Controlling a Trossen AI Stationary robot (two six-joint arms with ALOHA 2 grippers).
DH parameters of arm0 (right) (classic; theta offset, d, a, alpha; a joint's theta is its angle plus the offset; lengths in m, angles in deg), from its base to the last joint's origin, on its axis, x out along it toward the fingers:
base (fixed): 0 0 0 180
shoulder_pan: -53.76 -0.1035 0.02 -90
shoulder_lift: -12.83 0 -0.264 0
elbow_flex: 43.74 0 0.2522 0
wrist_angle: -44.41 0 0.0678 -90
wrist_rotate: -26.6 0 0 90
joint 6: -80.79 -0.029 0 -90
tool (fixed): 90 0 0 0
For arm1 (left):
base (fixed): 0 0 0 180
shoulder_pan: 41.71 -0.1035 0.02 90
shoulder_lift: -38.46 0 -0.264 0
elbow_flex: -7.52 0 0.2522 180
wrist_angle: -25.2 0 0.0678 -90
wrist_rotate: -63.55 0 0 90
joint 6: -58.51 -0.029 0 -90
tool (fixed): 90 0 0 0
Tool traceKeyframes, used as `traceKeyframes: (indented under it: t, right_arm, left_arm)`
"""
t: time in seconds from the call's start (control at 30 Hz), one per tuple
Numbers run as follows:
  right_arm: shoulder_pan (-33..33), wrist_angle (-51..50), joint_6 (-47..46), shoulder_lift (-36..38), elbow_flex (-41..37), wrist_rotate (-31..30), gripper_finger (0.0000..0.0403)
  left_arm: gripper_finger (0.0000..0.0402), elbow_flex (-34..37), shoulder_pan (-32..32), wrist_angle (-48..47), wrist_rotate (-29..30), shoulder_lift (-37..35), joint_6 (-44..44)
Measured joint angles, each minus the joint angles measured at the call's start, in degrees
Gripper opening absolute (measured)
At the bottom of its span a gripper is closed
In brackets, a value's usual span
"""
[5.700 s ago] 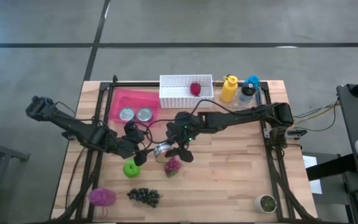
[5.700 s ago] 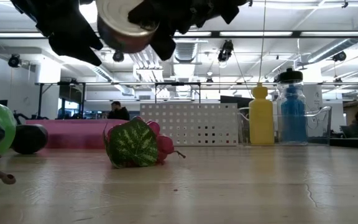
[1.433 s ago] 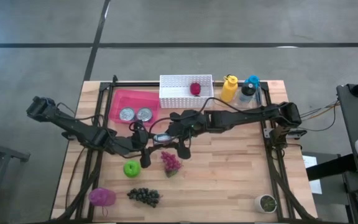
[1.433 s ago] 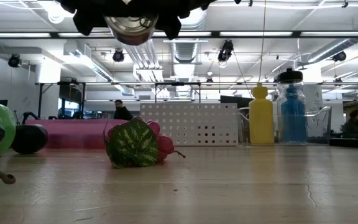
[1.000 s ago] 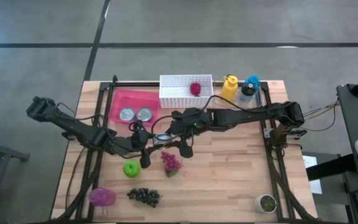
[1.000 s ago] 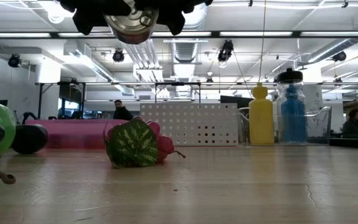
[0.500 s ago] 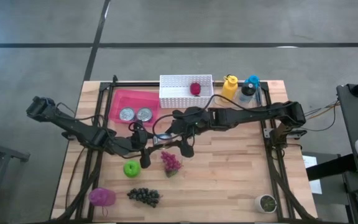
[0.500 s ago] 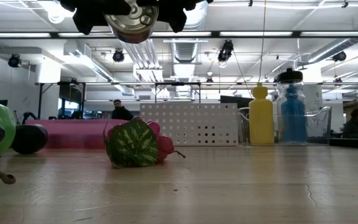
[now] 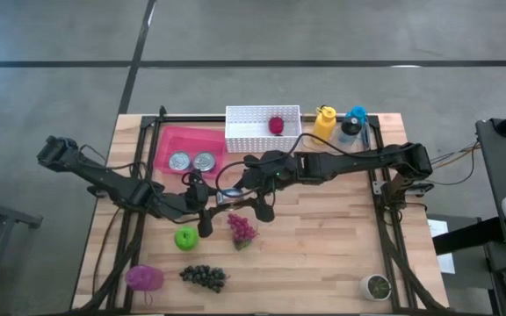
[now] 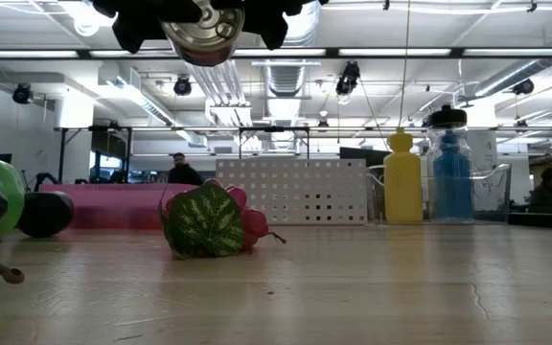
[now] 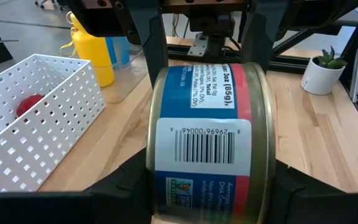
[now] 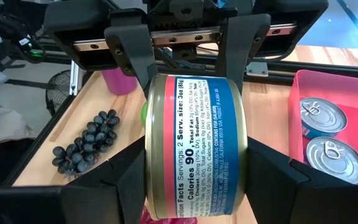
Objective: Pick & Place Food Item
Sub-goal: Put the blue pink tuna can into the pink bin
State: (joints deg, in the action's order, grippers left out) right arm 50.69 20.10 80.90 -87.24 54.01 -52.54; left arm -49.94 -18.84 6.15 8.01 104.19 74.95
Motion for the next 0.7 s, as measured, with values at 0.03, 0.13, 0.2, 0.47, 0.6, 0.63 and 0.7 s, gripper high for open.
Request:
traceKeyframes:
  t: [0.03,0.13,0.2,0.47,0.6,0.63,0.7]
  right_arm:
    - [0.0,0.0,0.05,0.02,0.0,0.0,0.0215]
    - [0.0,0.0,0.08,0.04,0.0,-0.01,0.0215]
    - [0.0,0.01,0.24,0.04,0.0,-0.01,0.0212]
    - [0.0,0.01,0.71,0.07,0.0,-0.04,0.02]
    - [-0.02,0.02,0.27,0.07,0.0,0.33,0.0241]
    - [-0.04,0.03,0.35,0.07,0.0,0.33,0.0252]
    - [-0.04,0.27,0.36,0.18,0.0,0.34,0.0271]
  left_arm:
    - [0.0185,0.0,0.0,0.01,0.0,0.0,0.0]
    - [0.0185,0.0,0.0,0.02,0.0,0.0,-0.01]
    - [0.0185,0.0,0.0,-0.01,0.0,0.0,-0.02]
    - [0.0185,0.0,0.0,-0.03,0.08,0.0,-0.09]
    - [0.0185,0.0,0.0,-0.03,0.0,0.0,-0.07]
    - [0.0185,0.0,0.0,-0.03,0.01,0.0,-0.04]
    - [0.0185,0.0,0.0,-0.31,0.0,0.0,0.0]
